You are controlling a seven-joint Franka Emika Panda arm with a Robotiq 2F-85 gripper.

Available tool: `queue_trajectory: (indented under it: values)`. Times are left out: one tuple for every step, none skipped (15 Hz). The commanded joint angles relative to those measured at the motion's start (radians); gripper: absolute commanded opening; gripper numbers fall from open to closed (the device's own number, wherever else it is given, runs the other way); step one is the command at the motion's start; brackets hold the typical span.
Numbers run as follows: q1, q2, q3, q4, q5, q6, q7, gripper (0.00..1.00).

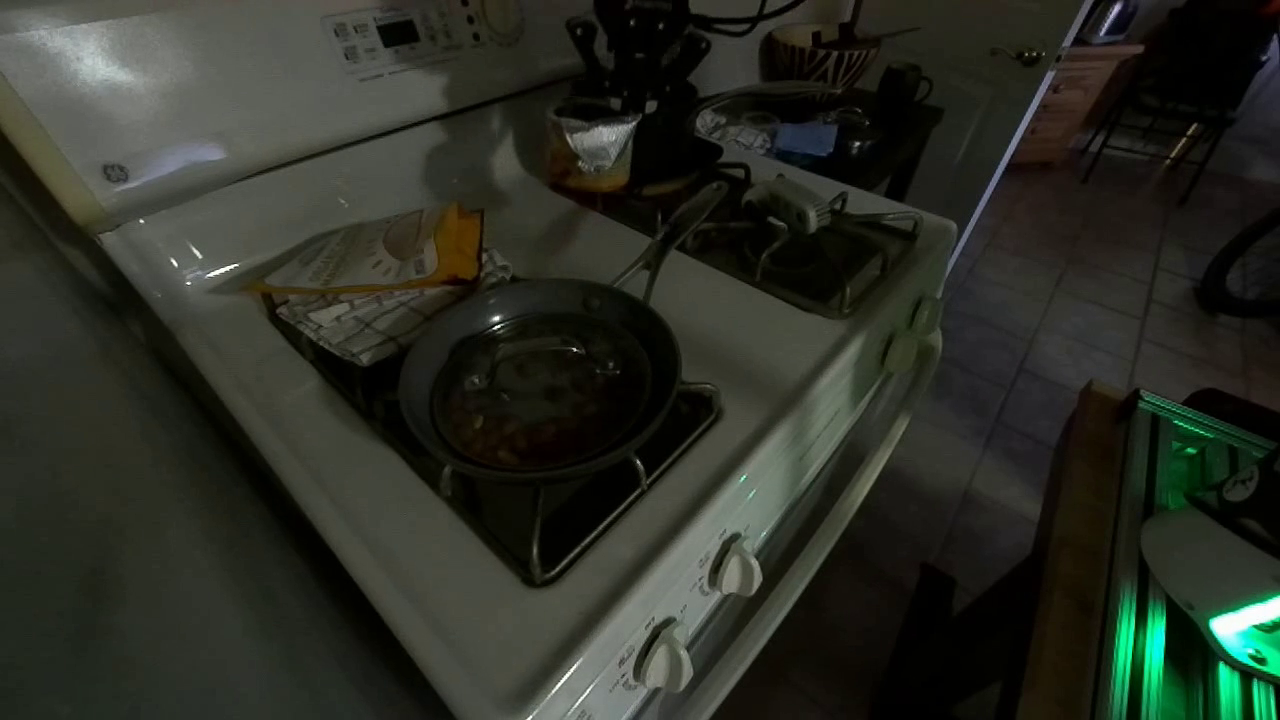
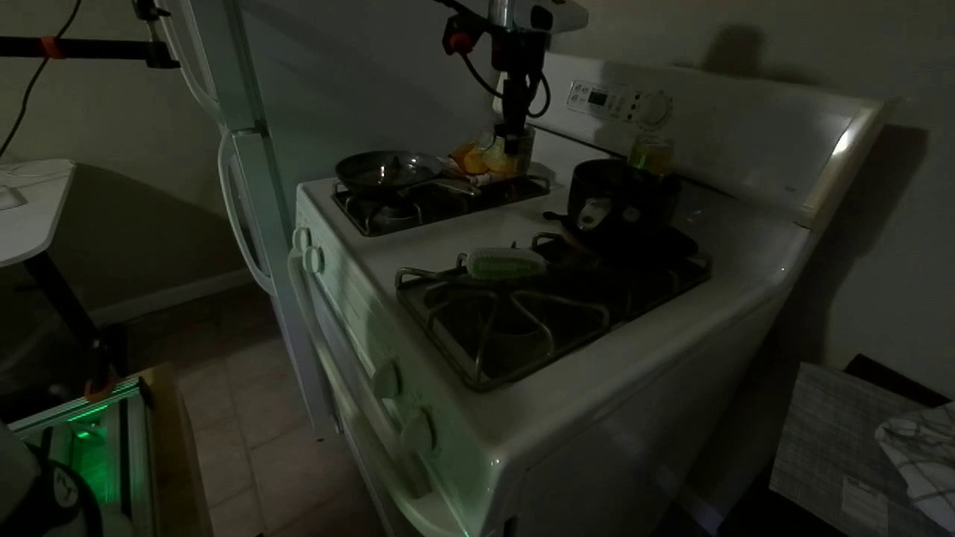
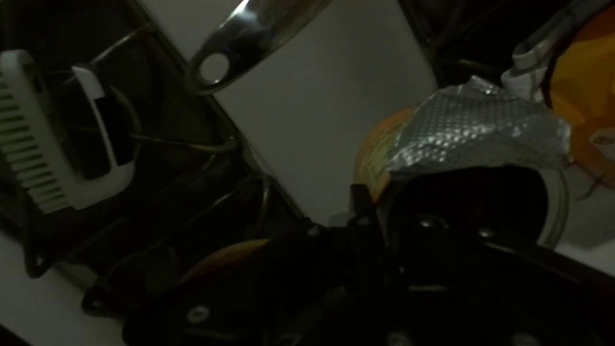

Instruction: Put the can inside the pot to the right

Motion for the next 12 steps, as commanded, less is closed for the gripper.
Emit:
queue_trajectory:
  values:
    - [-0.032, -0.057, -0.024, 0.03, -0.012, -0.059, 0.062, 0.03]
    - [-0.04, -0.057, -0.031, 0.046, -0.019, -0.058, 0.095, 0.03]
    - [-0.05, -0.053, -0.035, 0.064, -0.017, -0.065, 0.111, 0.03]
    - [-0.055, -0.049, -0.04, 0.076, -0.025, -0.056, 0.138, 0.03]
    - [-0.06, -0.038, -0.045, 0.099, -0.038, -0.058, 0.163, 0.03]
    - [-0.064, -0.027, -0.046, 0.111, -0.038, -0.06, 0.176, 0.03]
    - [-0.066, -0.012, -0.048, 0.131, -0.047, -0.063, 0.202, 0.03]
    - [-0.071, 0.014, -0.049, 0.161, -0.032, -0.075, 0.227, 0.03]
    - [-0.076, 0.029, -0.047, 0.182, -0.012, -0.102, 0.23, 0.03]
    - [-0.077, -0.02, -0.043, 0.114, -0.025, -0.054, 0.178, 0.11]
    - [-0.077, -0.004, -0.044, 0.132, -0.023, -0.069, 0.189, 0.11]
    - [-0.077, 0.008, -0.045, 0.145, -0.023, -0.073, 0.196, 0.11]
